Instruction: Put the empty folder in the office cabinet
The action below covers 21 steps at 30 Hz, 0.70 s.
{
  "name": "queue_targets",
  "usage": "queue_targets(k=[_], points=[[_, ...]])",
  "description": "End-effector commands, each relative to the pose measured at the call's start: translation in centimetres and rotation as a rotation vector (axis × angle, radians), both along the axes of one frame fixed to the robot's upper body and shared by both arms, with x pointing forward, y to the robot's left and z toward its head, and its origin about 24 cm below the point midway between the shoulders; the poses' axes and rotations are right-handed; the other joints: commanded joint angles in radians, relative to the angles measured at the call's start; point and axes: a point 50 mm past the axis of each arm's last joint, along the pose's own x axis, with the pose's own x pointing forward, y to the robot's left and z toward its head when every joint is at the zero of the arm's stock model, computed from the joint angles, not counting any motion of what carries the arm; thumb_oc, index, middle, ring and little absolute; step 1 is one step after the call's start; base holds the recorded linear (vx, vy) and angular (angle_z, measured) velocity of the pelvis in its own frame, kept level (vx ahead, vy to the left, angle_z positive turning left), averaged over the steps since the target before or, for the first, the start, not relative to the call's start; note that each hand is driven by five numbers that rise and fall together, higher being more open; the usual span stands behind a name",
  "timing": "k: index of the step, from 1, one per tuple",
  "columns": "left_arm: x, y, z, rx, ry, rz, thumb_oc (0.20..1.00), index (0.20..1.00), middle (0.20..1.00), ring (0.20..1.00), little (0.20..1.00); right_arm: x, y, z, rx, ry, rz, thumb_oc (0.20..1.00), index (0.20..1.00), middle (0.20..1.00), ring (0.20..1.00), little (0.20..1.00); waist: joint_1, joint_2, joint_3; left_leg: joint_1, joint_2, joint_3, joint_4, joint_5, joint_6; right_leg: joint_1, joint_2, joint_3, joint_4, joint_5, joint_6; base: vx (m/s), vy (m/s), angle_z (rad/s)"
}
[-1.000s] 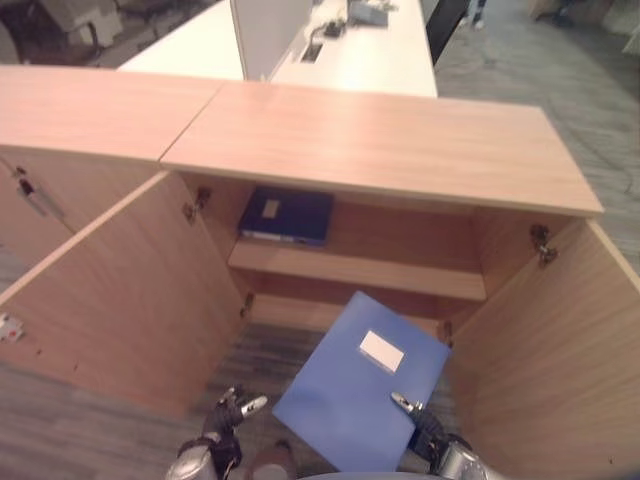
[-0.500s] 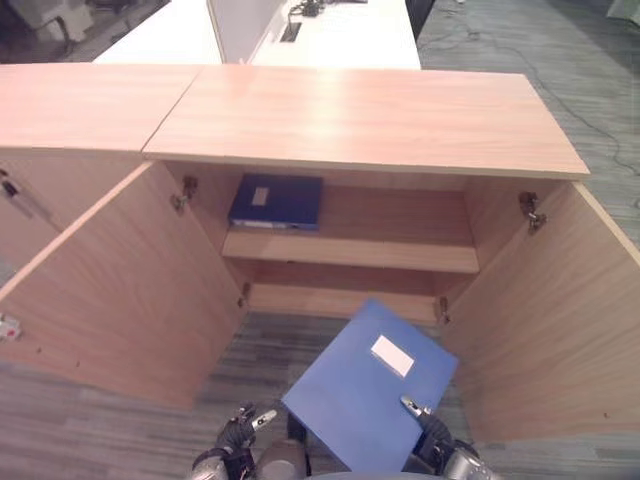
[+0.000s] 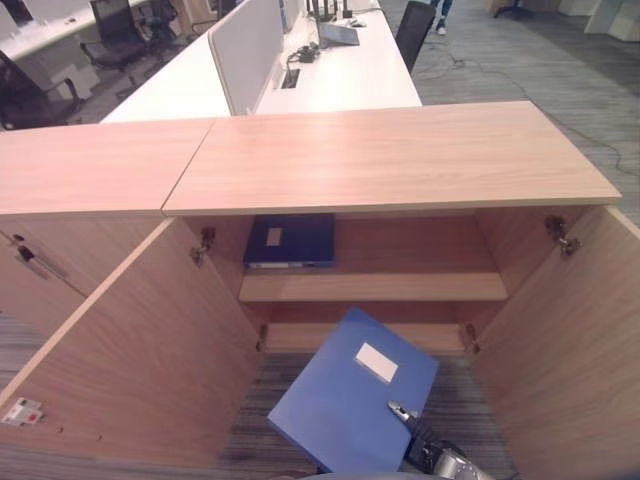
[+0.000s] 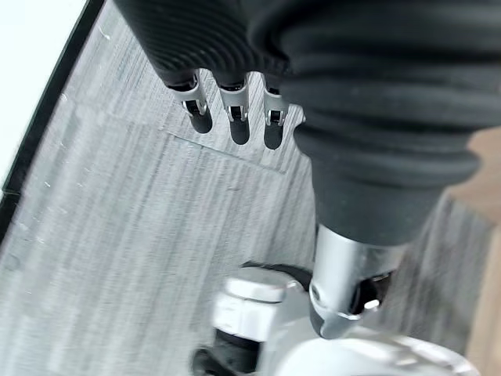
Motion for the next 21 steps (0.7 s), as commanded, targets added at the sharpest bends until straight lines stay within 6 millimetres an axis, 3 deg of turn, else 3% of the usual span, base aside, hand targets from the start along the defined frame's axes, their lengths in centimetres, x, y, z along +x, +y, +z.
queue_targets(k=[1, 3, 4, 5, 10, 21], points=[[-0.3, 0.3, 0.1, 0.006, 0.018, -0.050, 1.000, 1.000, 1.000, 1.000, 1.000, 2.6, 1.3, 1.8, 0.045, -0.169, 0.063, 0.200, 0.200, 0.200, 0.200, 0.200, -0.043, 0.020, 0.034, -0.031, 0.016, -0.080, 0.001, -0.033, -0.054, 0.024, 0.040, 0.033, -0.099, 0.172, 0.059, 0.00, -0.061, -0.07], [0.6, 0.3, 0.0, 0.005, 0.003, -0.125, 1.000, 1.000, 1.000, 1.000, 1.000, 3.0, 1.3, 2.1, 0.036, -0.191, 0.076, 0.200, 0.200, 0.200, 0.200, 0.200, -0.062, 0.013, 0.051, -0.015, 0.016, -0.091, 0.001, -0.025, -0.054, -0.029, 0.094, 0.037, -0.210, 0.235, 0.062, 0.03, -0.080, 0.11], [0.6, 0.3, 0.0, 0.005, 0.003, -0.125, 1.000, 1.000, 1.000, 1.000, 1.000, 3.0, 1.3, 2.1, 0.036, -0.191, 0.076, 0.200, 0.200, 0.200, 0.200, 0.200, -0.062, 0.013, 0.052, -0.015, 0.016, -0.091, 0.001, -0.025, -0.054, -0.028, 0.095, 0.037, -0.211, 0.235, 0.062, 0.11, -0.103, 0.34], [1.8, 0.5, 0.1, 0.020, -0.030, -0.178, 1.000, 1.000, 1.000, 1.000, 1.000, 3.5, 1.4, 2.4, 0.028, -0.216, 0.087, 0.200, 0.200, 0.200, 0.200, 0.200, -0.071, 0.004, 0.065, 0.001, 0.012, -0.107, 0.001, -0.031, -0.058, -0.057, 0.119, 0.052, -0.256, 0.262, 0.070, 0.08, -0.084, 0.33], [3.8, 1.0, 0.2, 0.063, -0.083, -0.259, 1.000, 1.000, 1.000, 1.000, 1.000, 4.8, 1.2, 3.1, 0.011, -0.259, 0.067, 0.200, 0.200, 0.200, 0.200, 0.200, -0.070, -0.024, 0.052, 0.016, -0.001, -0.130, 0.001, -0.048, -0.061, -0.012, 0.144, 0.052, -0.375, 0.294, 0.072, 0.10, -0.103, 0.35], [2.0, 2.0, 0.4, 0.111, 0.014, -0.352, 1.000, 1.000, 1.000, 1.000, 1.000, 5.3, 1.5, 4.0, 0.011, -0.318, 0.163, 0.200, 0.200, 0.200, 0.200, 0.200, -0.066, -0.027, 0.015, 0.053, 0.072, -0.136, 0.001, -0.066, -0.101, 0.054, 0.191, 0.069, -0.365, 0.225, 0.035, 0.13, -0.139, 0.00]])
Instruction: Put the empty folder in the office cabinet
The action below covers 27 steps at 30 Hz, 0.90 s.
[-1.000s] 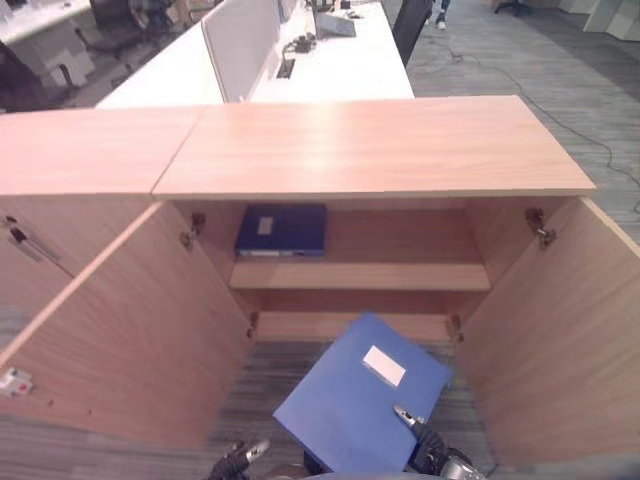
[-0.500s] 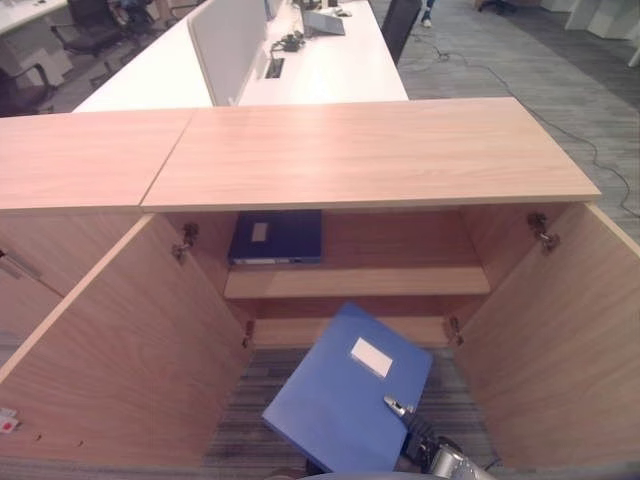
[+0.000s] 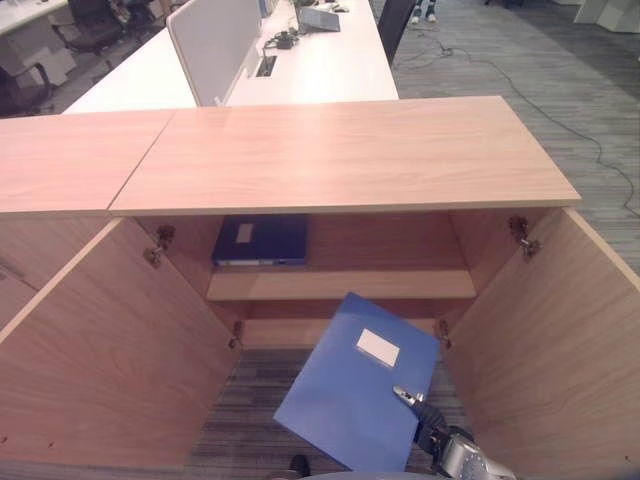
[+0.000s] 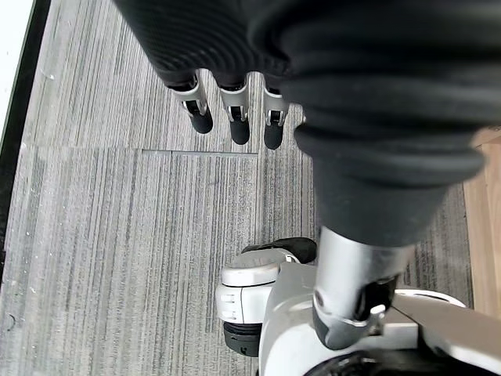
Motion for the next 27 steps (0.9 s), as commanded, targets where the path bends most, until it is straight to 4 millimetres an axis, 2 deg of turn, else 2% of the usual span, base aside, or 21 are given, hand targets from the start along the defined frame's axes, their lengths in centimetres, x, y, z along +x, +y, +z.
queue_targets(k=[1, 2, 4, 5, 6, 8, 9, 12, 14, 15, 22, 25, 26, 27], points=[[-0.4, 1.3, 0.2, 0.042, 0.060, -0.051, 1.000, 1.000, 1.000, 1.000, 1.000, 2.8, 2.9, 2.3, 0.089, -0.176, 0.096, 0.200, 0.200, 0.200, 0.200, 0.200, 0.012, -0.028, -0.012, 0.054, -0.032, -0.026, 0.007, -0.069, 0.008, -0.056, -0.008, 0.045, 0.082, -0.018, 0.013, 0.21, -0.262, 0.09], [-0.5, 1.4, 0.3, 0.046, 0.060, -0.035, 1.000, 1.000, 1.000, 1.000, 1.000, 2.7, 2.7, 2.4, 0.079, -0.181, 0.116, 0.200, 0.200, 0.200, 0.200, 0.200, 0.013, -0.026, -0.008, 0.069, -0.015, -0.020, 0.008, -0.070, -0.005, -0.048, 0.003, 0.049, 0.086, -0.033, 0.006, 0.18, -0.264, 0.12], [-0.4, 1.8, 0.4, 0.056, 0.054, -0.015, 1.000, 1.000, 1.000, 1.000, 1.000, 2.5, 2.2, 2.4, 0.055, -0.182, 0.135, 0.200, 0.200, 0.200, 0.200, 0.200, 0.014, -0.034, 0.008, 0.024, 0.020, -0.001, 0.126, -0.091, -0.033, -0.035, 0.014, 0.047, 0.090, -0.062, -0.012, 0.07, -0.197, 0.16], [-0.4, 1.9, 0.4, 0.056, 0.053, -0.015, 1.000, 1.000, 1.000, 1.000, 1.000, 2.5, 2.2, 2.4, 0.056, -0.182, 0.135, 0.200, 0.200, 0.200, 0.200, 0.200, 0.013, -0.035, 0.006, 0.020, 0.018, -0.003, 0.126, -0.090, -0.032, -0.038, 0.013, 0.046, 0.090, -0.061, -0.012, 0.00, -0.210, 0.22], [0.4, 2.2, 0.5, 0.072, 0.025, -0.026, 1.000, 1.000, 1.000, 1.000, 1.000, 2.6, 1.9, 2.6, 0.039, -0.192, 0.144, 0.200, 0.200, 0.200, 0.200, 0.200, 0.017, -0.042, 0.034, -0.038, 0.039, -0.002, 0.247, -0.071, -0.049, -0.025, 0.019, 0.044, 0.092, -0.072, -0.028, -0.03, -0.170, 0.19], [1.4, 2.2, 0.6, 0.080, -0.008, -0.046, 1.000, 1.000, 1.000, 1.000, 1.000, 3.0, 1.2, 2.9, 0.012, -0.207, 0.137, 0.200, 0.200, 0.200, 0.200, 0.200, 0.023, -0.051, 0.058, -0.129, 0.048, -0.005, 0.389, -0.053, -0.045, -0.014, 0.014, 0.024, 0.086, -0.085, -0.045, -0.01, -0.176, 0.25], [2.3, 1.6, 0.5, 0.087, -0.039, -0.066, 1.000, 1.000, 1.000, 1.000, 1.000, 3.4, 0.6, 3.0, -0.016, -0.212, 0.120, 0.200, 0.200, 0.200, 0.200, 0.200, 0.026, -0.058, 0.068, -0.174, 0.048, -0.007, 0.423, -0.040, -0.036, -0.011, 0.007, 0.013, 0.083, -0.093, -0.047, 0.05, -0.096, 0.56], [2.1, 0.4, 0.2, 0.065, -0.035, -0.120, 1.000, 1.000, 1.000, 1.000, 1.000, 3.6, -0.1, 3.1, -0.038, -0.213, 0.097, 0.200, 0.200, 0.200, 0.200, 0.200, 0.034, -0.064, 0.060, -0.198, 0.063, 0.006, 0.303, -0.036, -0.028, -0.007, -0.007, 0.020, 0.067, -0.094, -0.027, 0.13, 0.010, 0.23], [1.3, 0.4, 0.1, 0.064, -0.012, -0.129, 1.000, 1.000, 1.000, 1.000, 1.000, 3.8, -0.7, 3.2, -0.061, -0.221, 0.091, 0.200, 0.200, 0.200, 0.200, 0.200, 0.041, -0.052, 0.056, -0.211, 0.078, 0.009, 0.208, 0.024, -0.039, 0.003, -0.004, 0.027, 0.059, -0.095, -0.020, 0.17, 0.108, -0.25], [0.2, 0.3, 0.1, 0.054, 0.026, -0.121, 1.000, 1.000, 1.000, 1.000, 1.000, 3.3, -0.7, 2.8, -0.047, -0.199, 0.073, 0.200, 0.200, 0.200, 0.200, 0.200, 0.039, -0.035, 0.040, -0.172, 0.079, 0.011, 0.113, 0.045, -0.046, 0.010, 0.007, 0.034, 0.050, -0.099, -0.012, 0.13, 0.101, -0.16], [-0.9, -0.2, -0.1, 0.035, 0.067, -0.166, 1.000, 1.000, 1.000, 1.000, 1.000, 2.6, -0.3, 2.8, -0.006, -0.205, 0.049, 0.200, 0.200, 0.200, 0.200, 0.200, 0.021, 0.002, -0.002, -0.079, 0.049, 0.042, 0.007, 0.044, -0.042, 0.036, -0.006, 0.052, 0.023, -0.087, 0.001, 0.15, 0.153, -0.10], [-0.1, -0.5, -0.1, 0.030, 0.027, -0.188, 1.000, 1.000, 1.000, 1.000, 1.000, 4.3, 0.3, 4.8, -0.003, -0.323, 0.103, 0.200, 0.200, 0.200, 0.200, 0.200, 0.023, 0.003, 0.004, -0.062, 0.033, 0.049, 0.007, 0.021, -0.029, 0.045, -0.023, 0.057, 0.021, -0.081, 0.015, 0.07, 0.101, -0.05], [-0.1, -0.5, -0.1, 0.030, 0.027, -0.188, 1.000, 1.000, 1.000, 1.000, 1.000, 4.3, 0.3, 4.8, -0.003, -0.323, 0.103, 0.200, 0.200, 0.200, 0.200, 0.200, 0.022, 0.003, 0.001, -0.066, 0.032, 0.048, 0.007, 0.022, -0.029, 0.042, -0.023, 0.056, 0.021, -0.080, 0.014, 0.05, 0.074, 0.03], [0.0, -0.7, -0.1, 0.026, 0.016, -0.200, 1.000, 1.000, 1.000, 1.000, 1.000, 5.7, 0.4, 6.5, -0.007, -0.416, 0.122, 0.200, 0.200, 0.200, 0.200, 0.200, 0.026, 0.002, 0.008, -0.060, 0.026, 0.049, 0.007, 0.012, -0.023, 0.043, -0.031, 0.058, 0.020, -0.078, 0.020, 0.05, 0.066, 0.03]])
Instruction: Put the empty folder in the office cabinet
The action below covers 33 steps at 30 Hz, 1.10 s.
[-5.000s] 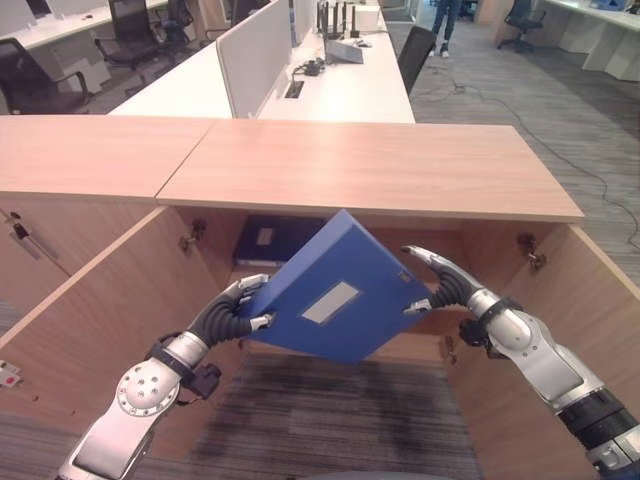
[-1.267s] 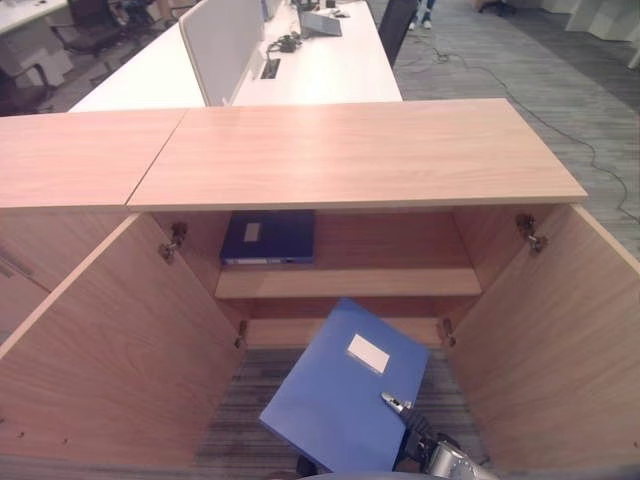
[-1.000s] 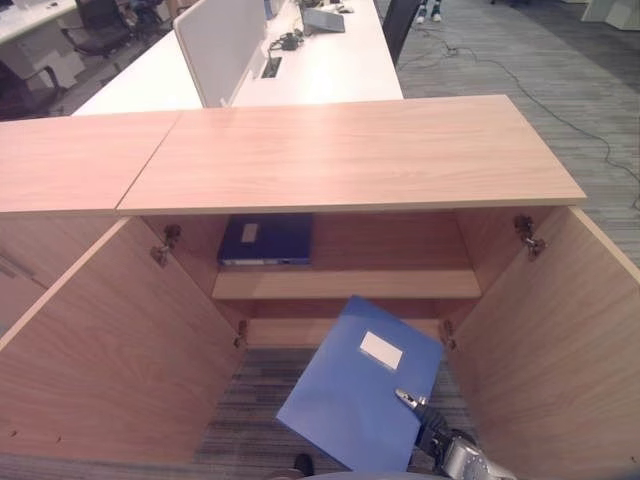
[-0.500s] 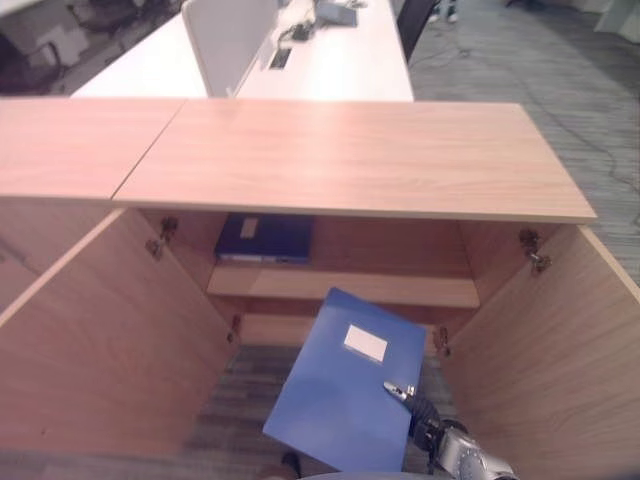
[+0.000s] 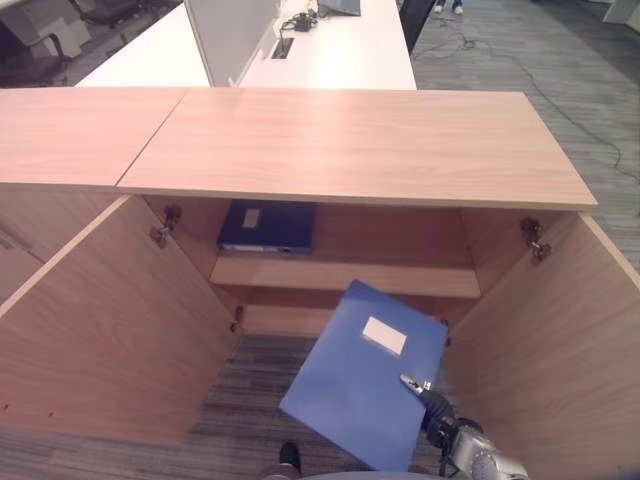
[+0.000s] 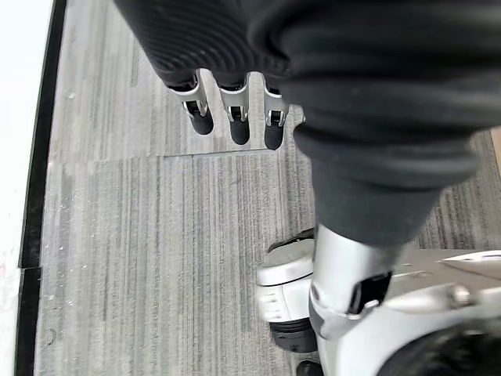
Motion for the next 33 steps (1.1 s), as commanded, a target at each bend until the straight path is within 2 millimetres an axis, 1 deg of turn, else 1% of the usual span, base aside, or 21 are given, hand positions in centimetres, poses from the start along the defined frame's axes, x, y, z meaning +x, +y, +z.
queue_targets(k=[1, 3, 4, 6, 7, 9, 11, 13, 14, 15, 16, 17, 19, 20, 22, 23, 26, 27, 30, 31, 33], points=[[-0.4, -0.6, -0.1, -0.008, 0.016, -0.066, 1.000, 1.000, 1.000, 1.000, 1.000, 5.7, 0.9, 5.4, 0.040, -0.330, 0.065, 0.200, 0.200, 0.200, 0.200, 0.200, 0.004, 0.009, 0.007, -0.016, 0.004, -0.017, 0.003, -0.004, -0.017, 0.080, -0.042, 0.038, 0.027, -0.077, 0.065, 0.07, 0.081, 0.04], [-0.8, -0.6, -0.1, -0.007, 0.023, -0.073, 1.000, 1.000, 1.000, 1.000, 1.000, 7.2, 0.6, 7.6, 0.049, -0.439, 0.041, 0.200, 0.200, 0.200, 0.200, 0.200, 0.008, 0.006, 0.011, -0.016, 0.001, -0.016, 0.003, -0.009, -0.012, 0.076, -0.046, 0.038, 0.025, -0.074, 0.070, 0.04, 0.040, 0.02], [-0.8, -0.6, -0.1, -0.007, 0.023, -0.073, 1.000, 1.000, 1.000, 1.000, 1.000, 7.2, 0.6, 7.6, 0.049, -0.439, 0.040, 0.200, 0.200, 0.200, 0.200, 0.200, 0.009, 0.006, 0.011, -0.016, 0.001, -0.015, 0.003, -0.009, -0.012, 0.075, -0.046, 0.038, 0.025, -0.074, 0.070, 0.00, 0.000, 0.00], [-1.2, -0.5, -0.1, -0.006, 0.035, -0.077, 1.000, 1.000, 1.000, 1.000, 1.000, 9.2, -0.2, 10.7, 0.041, -0.586, -0.003, 0.200, 0.200, 0.200, 0.200, 0.200, 0.015, 0.002, 0.022, -0.022, 0.000, -0.018, 0.003, -0.014, -0.007, 0.061, -0.052, 0.038, 0.028, -0.073, 0.075, 0.00, 0.000, 0.00], [-1.2, -0.5, -0.1, -0.006, 0.035, -0.077, 1.000, 1.000, 1.000, 1.000, 1.000, 9.2, -0.2, 10.7, 0.041, -0.586, -0.003, 0.200, 0.200, 0.200, 0.200, 0.200, 0.015, 0.002, 0.021, -0.023, 0.000, -0.018, 0.003, -0.014, -0.007, 0.060, -0.052, 0.039, 0.029, -0.073, 0.075, 0.00, 0.000, 0.00], [-1.3, -0.5, -0.1, -0.006, 0.037, -0.078, 1.000, 1.000, 1.000, 1.000, 1.000, 10.7, -0.6, 13.2, 0.015, -0.699, -0.016, 0.200, 0.200, 0.200, 0.200, 0.200, 0.023, -0.001, 0.039, -0.038, 0.001, -0.020, 0.003, -0.012, -0.003, 0.039, -0.056, 0.039, 0.041, -0.075, 0.078, -0.05, 0.005, -0.01], [-0.5, -0.3, -0.1, 0.002, 0.017, -0.088, 1.000, 1.000, 1.000, 1.000, 1.000, 12.4, -0.9, 16.4, -0.008, -0.829, -0.029, 0.200, 0.200, 0.200, 0.200, 0.200, 0.031, -0.007, 0.074, -0.091, 0.003, -0.025, 0.049, -0.018, 0.003, -0.003, -0.070, 0.040, 0.073, -0.077, 0.077, -0.18, -0.011, -0.05], [1.1, 0.0, 0.1, 0.017, -0.030, -0.097, 1.000, 1.000, 1.000, 1.000, 1.000, 14.9, -1.2, 22.0, -0.039, -1.038, -0.074, 0.200, 0.200, 0.200, 0.200, 0.200, 0.043, -0.010, 0.150, -0.240, 0.016, -0.036, 0.199, -0.052, 0.013, -0.124, -0.099, 0.047, 0.174, -0.085, 0.068, -0.33, -0.012, -0.05], [1.1, 0.0, 0.1, 0.017, -0.030, -0.097, 1.000, 1.000, 1.000, 1.000, 1.000, 15.0, -1.2, 22.1, -0.039, -1.038, -0.074, 0.200, 0.200, 0.200, 0.200, 0.200, 0.043, -0.010, 0.148, -0.244, 0.016, -0.036, 0.202, -0.053, 0.014, -0.128, -0.099, 0.048, 0.175, -0.086, 0.068, -0.17, 0.022, -0.05], [1.3, 0.1, 0.1, 0.020, -0.036, -0.097, 1.000, 1.000, 1.000, 1.000, 1.000, 15.7, -1.2, 23.6, -0.050, -1.088, -0.092, 0.200, 0.200, 0.200, 0.200, 0.200, 0.049, -0.004, 0.166, -0.278, 0.022, -0.041, 0.249, -0.091, 0.013, -0.168, -0.104, 0.062, 0.226, -0.110, 0.072, -0.10, 0.064, -0.11], [1.6, 0.1, 0.1, 0.017, -0.050, -0.078, 1.000, 1.000, 1.000, 1.000, 1.000, 16.7, -1.6, 25.8, -0.066, -1.152, -0.144, 0.200, 0.200, 0.200, 0.200, 0.200, 0.059, 0.001, 0.182, -0.351, 0.024, -0.033, 0.321, -0.117, 0.030, -0.240, -0.120, 0.072, 0.302, -0.124, 0.068, -0.10, 0.065, -0.15], [1.6, 0.1, 0.1, 0.017, -0.051, -0.078, 1.000, 1.000, 1.000, 1.000, 1.000, 16.7, -1.6, 25.8, -0.066, -1.153, -0.144, 0.200, 0.200, 0.200, 0.200, 0.200, 0.059, 0.000, 0.179, -0.357, 0.024, -0.033, 0.326, -0.120, 0.031, -0.246, -0.120, 0.073, 0.306, -0.125, 0.068, -0.15, 0.104, -0.23], [1.7, 0.3, 0.2, 0.029, -0.060, -0.064, 1.000, 1.000, 1.000, 1.000, 1.000, 17.4, -2.4, 27.2, -0.069, -1.182, -0.218, 0.200, 0.200, 0.200, 0.200, 0.200, 0.072, 0.003, 0.192, -0.423, 0.036, -0.026, 0.398, -0.149, 0.046, -0.319, -0.138, 0.070, 0.394, -0.148, 0.066, -0.08, 0.073, -0.22], [1.8, 0.6, 0.3, 0.041, -0.070, -0.048, 1.000, 1.000, 1.000, 1.000, 1.000, 18.3, -3.4, 28.7, -0.095, -1.203, -0.285, 0.200, 0.200, 0.200, 0.200, 0.200, 0.083, 0.003, 0.207, -0.491, 0.041, -0.021, 0.479, -0.175, 0.053, -0.385, -0.161, 0.057, 0.480, -0.167, 0.067, -0.09, 0.042, -0.15], [2.0, 0.5, 0.3, 0.034, -0.090, -0.043, 1.000, 1.000, 1.000, 1.000, 1.000, 18.4, -4.1, 29.4, -0.109, -1.208, -0.319, 0.200, 0.200, 0.200, 0.200, 0.200, 0.089, 0.005, 0.213, -0.521, 0.045, -0.018, 0.510, -0.190, 0.058, -0.416, -0.172, 0.047, 0.513, -0.181, 0.069, -0.07, 0.047, -0.23], [1.2, 0.1, 0.3, 0.009, -0.097, -0.029, 1.000, 1.000, 1.000, 1.000, 1.000, 19.2, -5.9, 30.6, -0.139, -1.201, -0.404, 0.200, 0.200, 0.200, 0.200, 0.200, 0.093, 0.014, 0.230, -0.586, 0.045, -0.017, 0.593, -0.217, 0.070, -0.471, -0.197, 0.033, 0.592, -0.201, 0.068, -0.06, 0.053, -0.21], [0.7, -0.3, 0.2, -0.004, -0.090, -0.018, 1.000, 1.000, 1.000, 1.000, 1.000, 19.9, -7.0, 31.7, -0.144, -1.188, -0.478, 0.200, 0.200, 0.200, 0.200, 0.200, 0.095, 0.019, 0.235, -0.677, 0.048, -0.029, 0.686, -0.249, 0.075, -0.544, -0.216, 0.026, 0.677, -0.232, 0.065, -0.07, 0.037, 0.11], [0.6, -0.6, 0.2, -0.009, -0.095, -0.005, 1.000, 1.000, 1.000, 1.000, 1.000, 20.2, -7.7, 32.3, -0.124, -1.182, -0.538, 0.200, 0.200, 0.200, 0.200, 0.200, 0.096, 0.025, 0.247, -0.736, 0.053, -0.040, 0.749, -0.267, 0.075, -0.601, -0.231, 0.025, 0.742, -0.244, 0.067, -0.05, 0.004, 0.19], [0.9, -0.7, 0.2, -0.004, -0.105, -0.007, 1.000, 1.000, 1.000, 1.000, 1.000, 20.2, -8.7, 33.0, -0.070, -1.192, -0.616, 0.200, 0.200, 0.200, 0.200, 0.200, 0.094, 0.027, 0.245, -0.795, 0.053, -0.054, 0.812, -0.294, 0.076, -0.644, -0.237, 0.024, 0.784, -0.285, 0.057, -0.04, -0.037, 0.10], [0.7, -0.8, 0.2, 0.001, -0.103, -0.011, 1.000, 1.000, 1.000, 1.000, 1.000, 20.2, -9.2, 33.8, 0.032, -1.210, -0.699, 0.200, 0.200, 0.200, 0.200, 0.200, 0.099, 0.032, 0.245, -0.835, 0.050, -0.069, 0.858, -0.311, 0.076, -0.677, -0.245, 0.029, 0.837, -0.306, 0.051, 0.00, -0.030, 0.14], [0.4, -0.9, 0.2, 0.004, -0.099, -0.021, 1.000, 1.000, 1.000, 1.000, 1.000, 20.2, -9.7, 34.3, 0.104, -1.219, -0.756, 0.200, 0.200, 0.200, 0.200, 0.200, 0.103, 0.035, 0.237, -0.860, 0.047, -0.076, 0.885, -0.323, 0.075, -0.698, -0.250, 0.032, 0.863, -0.326, 0.043, 0.02, -0.041, 0.16]])
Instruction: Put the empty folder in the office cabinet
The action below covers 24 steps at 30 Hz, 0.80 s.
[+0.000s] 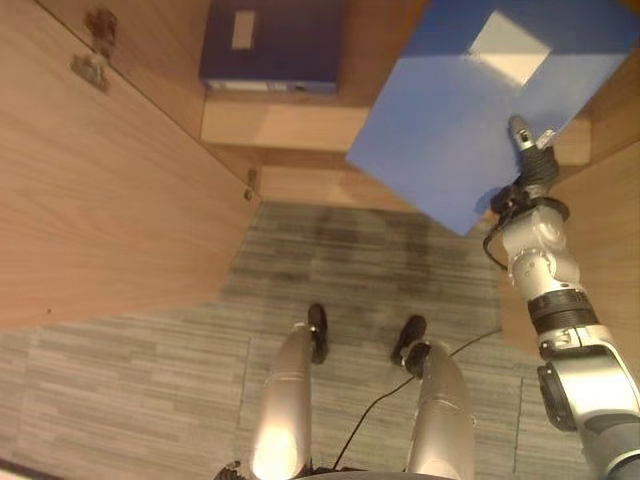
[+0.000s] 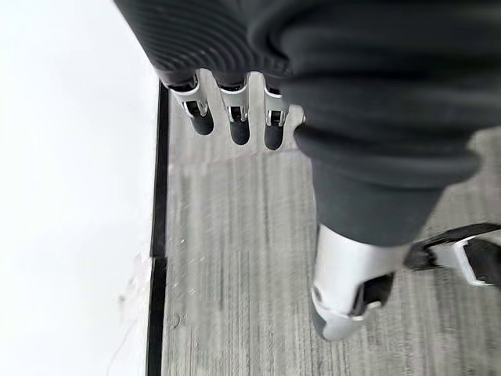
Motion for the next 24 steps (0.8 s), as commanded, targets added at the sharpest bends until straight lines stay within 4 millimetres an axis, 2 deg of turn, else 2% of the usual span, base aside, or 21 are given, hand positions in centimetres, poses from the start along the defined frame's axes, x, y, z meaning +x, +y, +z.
queue_targets(k=[1, 7, 13, 17, 19, 20, 24], points=[[-4.5, 1.2, -0.1, 0.046, 0.119, -0.013, 1.000, 1.000, 1.000, 1.000, 1.000, -0.5, -1.9, 5.7, 0.254, -0.310, -0.074, 0.200, 0.200, 0.200, 0.200, 0.200, 0.020, 0.001, -0.066, -0.050, -0.014, -0.045, 0.077, -0.086, 0.017, 0.061, -0.052, 0.025, 0.038, -0.053, 0.086, 0.04, -0.043, 0.13], [-3.9, 1.9, 0.3, 0.076, 0.077, -0.062, 1.000, 1.000, 1.000, 1.000, 1.000, 0.0, -4.7, 8.2, 0.496, -0.367, -0.199, 0.200, 0.200, 0.200, 0.200, 0.200, 0.042, 0.008, -0.092, -0.101, -0.023, -0.067, 0.132, -0.114, 0.006, 0.027, -0.066, 0.029, 0.097, -0.099, 0.070, 0.02, -0.030, 0.12], [-3.6, 2.5, 0.6, 0.103, 0.069, -0.110, 1.000, 1.000, 1.000, 1.000, 1.000, 0.2, -5.8, 9.7, 0.657, -0.390, -0.258, 0.200, 0.200, 0.200, 0.200, 0.200, 0.066, 0.002, -0.119, -0.108, -0.029, -0.080, 0.135, -0.121, 0.002, 0.026, -0.063, 0.025, 0.107, -0.111, 0.068, 0.00, -0.024, 0.06], [-3.5, 3.3, 0.9, 0.115, 0.059, -0.097, 1.000, 1.000, 1.000, 1.000, 1.000, 0.0, -6.7, 12.4, 0.663, -0.394, -0.272, 0.200, 0.200, 0.200, 0.200, 0.200, 0.096, 0.000, -0.127, -0.094, -0.037, -0.087, 0.121, -0.117, 0.003, 0.050, -0.066, 0.012, 0.097, -0.110, 0.075, -0.01, -0.021, 0.08], [-3.6, 3.4, 1.0, 0.116, 0.060, -0.098, 1.000, 1.000, 1.000, 1.000, 1.000, -0.3, -7.2, 12.8, 0.656, -0.397, -0.283, 0.200, 0.200, 0.200, 0.200, 0.200, 0.102, 0.000, -0.128, -0.092, -0.039, -0.090, 0.118, -0.116, 0.002, 0.056, -0.068, 0.009, 0.096, -0.110, 0.076, 0.00, -0.035, 0.21], [-4.1, 4.1, 1.1, 0.125, 0.073, -0.096, 1.000, 1.000, 1.000, 1.000, 1.000, -0.8, -8.4, 13.8, 0.617, -0.366, -0.323, 0.200, 0.200, 0.200, 0.200, 0.200, 0.124, -0.002, -0.133, -0.085, -0.047, -0.097, 0.110, -0.112, 0.000, 0.073, -0.074, -0.002, 0.094, -0.111, 0.081, 0.00, -0.047, 0.22], [-4.5, 4.4, 1.1, 0.129, 0.091, -0.092, 1.000, 1.000, 1.000, 1.000, 1.000, -1.3, -9.4, 14.4, 0.593, -0.329, -0.353, 0.200, 0.200, 0.200, 0.200, 0.200, 0.145, -0.002, -0.135, -0.087, -0.054, -0.107, 0.102, -0.106, -0.004, 0.083, -0.077, -0.012, 0.089, -0.116, 0.082, 0.00, -0.033, 0.21]])
